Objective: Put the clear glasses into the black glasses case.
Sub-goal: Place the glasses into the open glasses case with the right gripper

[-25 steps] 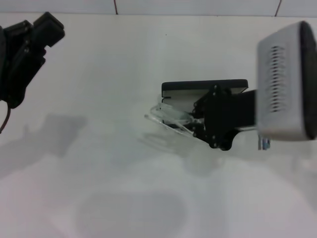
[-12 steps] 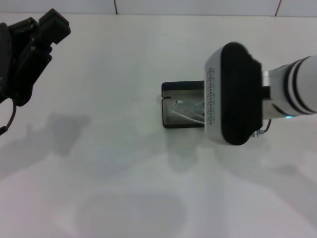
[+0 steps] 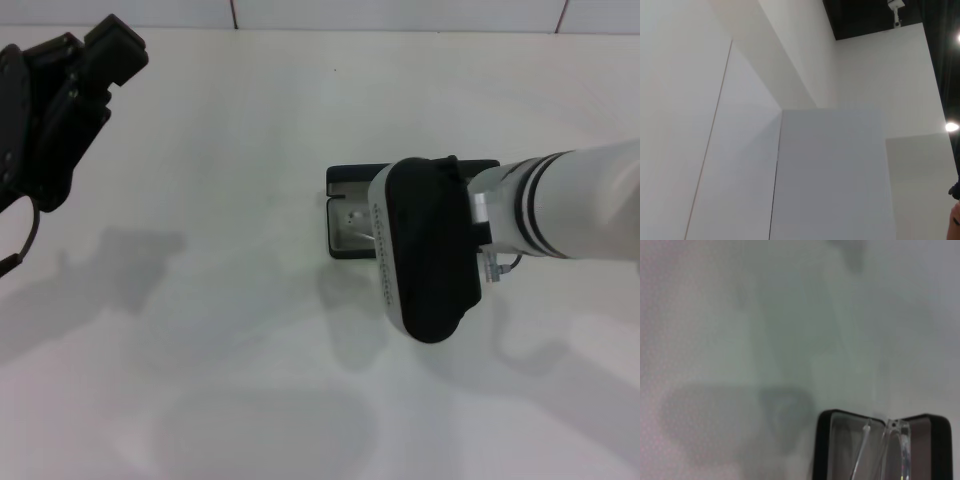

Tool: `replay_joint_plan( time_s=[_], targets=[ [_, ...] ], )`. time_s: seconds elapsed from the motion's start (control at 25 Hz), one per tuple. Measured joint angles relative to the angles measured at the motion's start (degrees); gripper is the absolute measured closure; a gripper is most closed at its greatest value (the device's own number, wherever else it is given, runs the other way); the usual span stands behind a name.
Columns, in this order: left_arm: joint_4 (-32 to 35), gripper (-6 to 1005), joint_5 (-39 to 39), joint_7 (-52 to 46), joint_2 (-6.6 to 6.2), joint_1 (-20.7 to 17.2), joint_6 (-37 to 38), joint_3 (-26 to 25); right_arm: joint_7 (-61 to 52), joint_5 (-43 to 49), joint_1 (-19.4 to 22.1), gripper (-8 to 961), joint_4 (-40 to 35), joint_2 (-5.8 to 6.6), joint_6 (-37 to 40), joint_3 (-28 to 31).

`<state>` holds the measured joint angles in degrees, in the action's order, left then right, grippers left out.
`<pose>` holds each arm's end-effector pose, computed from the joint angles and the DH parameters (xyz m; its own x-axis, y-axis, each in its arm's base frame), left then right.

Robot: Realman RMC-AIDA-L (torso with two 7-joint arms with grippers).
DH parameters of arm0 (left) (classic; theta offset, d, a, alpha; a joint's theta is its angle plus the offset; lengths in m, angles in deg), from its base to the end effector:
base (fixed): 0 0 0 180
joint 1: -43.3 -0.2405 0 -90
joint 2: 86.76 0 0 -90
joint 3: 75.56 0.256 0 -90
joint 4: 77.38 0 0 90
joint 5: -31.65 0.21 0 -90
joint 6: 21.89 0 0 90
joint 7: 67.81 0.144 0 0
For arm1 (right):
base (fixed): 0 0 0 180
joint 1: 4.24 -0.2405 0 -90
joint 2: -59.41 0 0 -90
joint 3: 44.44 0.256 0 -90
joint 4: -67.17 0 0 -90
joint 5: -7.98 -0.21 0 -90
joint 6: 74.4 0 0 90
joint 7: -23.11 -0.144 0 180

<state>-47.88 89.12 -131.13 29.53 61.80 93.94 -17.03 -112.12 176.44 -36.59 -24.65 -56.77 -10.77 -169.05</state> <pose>-0.2334 0.2580 0.0643 0.2510 -0.1109 0.9616 0.2569 -0.9501 -0.1767 0.1020 0.3179 -0.0850 0.7632 0.2995 0.5726 0.5455 -0.7736 -0.3226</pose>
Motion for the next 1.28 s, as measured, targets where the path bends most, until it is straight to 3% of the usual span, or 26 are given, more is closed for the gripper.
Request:
replay_joint_plan(
  time_s=[0.52, 1.28],
  targets=[
    [-0.1, 931, 0.2, 0.0, 0.35, 0.1, 0.0, 0.0, -1.6, 2.4, -0.6, 814, 4.8, 0.0, -5.7, -2.8],
    [-0.1, 930, 0.5, 0.0, 0.53, -0.3, 0.3, 0.0, -1.8, 2.6, -2.7, 806, 7.6, -0.01, -6.5, -3.0]
  ],
)
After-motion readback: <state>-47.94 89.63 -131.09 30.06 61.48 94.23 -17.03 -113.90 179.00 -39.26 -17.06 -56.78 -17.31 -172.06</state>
